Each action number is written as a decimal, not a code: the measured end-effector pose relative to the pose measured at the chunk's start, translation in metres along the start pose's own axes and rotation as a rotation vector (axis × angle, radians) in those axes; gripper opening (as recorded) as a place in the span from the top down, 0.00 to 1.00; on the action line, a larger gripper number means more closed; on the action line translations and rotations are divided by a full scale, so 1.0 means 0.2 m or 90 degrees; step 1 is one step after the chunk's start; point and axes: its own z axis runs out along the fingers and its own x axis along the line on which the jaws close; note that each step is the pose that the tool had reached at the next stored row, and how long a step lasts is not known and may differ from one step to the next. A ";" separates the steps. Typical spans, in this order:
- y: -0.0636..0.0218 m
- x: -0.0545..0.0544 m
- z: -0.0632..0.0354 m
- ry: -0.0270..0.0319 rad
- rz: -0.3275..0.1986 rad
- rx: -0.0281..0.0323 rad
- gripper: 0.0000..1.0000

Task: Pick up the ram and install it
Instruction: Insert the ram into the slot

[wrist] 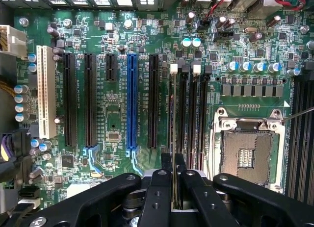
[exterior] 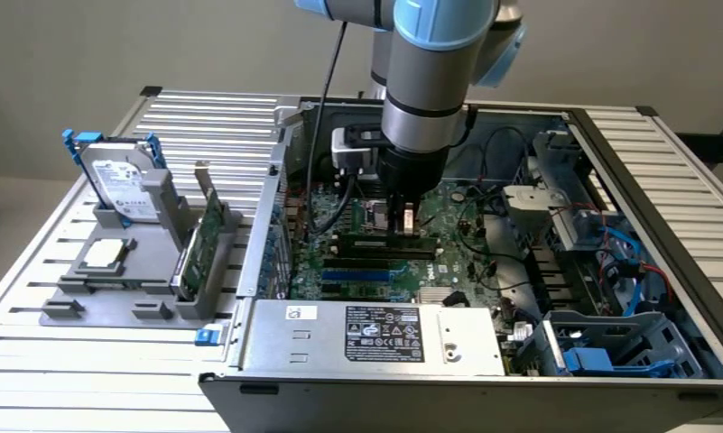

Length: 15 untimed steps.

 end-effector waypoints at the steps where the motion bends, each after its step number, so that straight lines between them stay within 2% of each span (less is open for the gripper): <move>1: 0.000 0.00 0.000 -0.0003 0.000 0.0000 0.86; 4: -0.002 0.00 0.003 -0.0016 0.000 0.0000 0.86; 15: -0.002 0.00 0.019 -0.0020 0.000 0.0002 0.86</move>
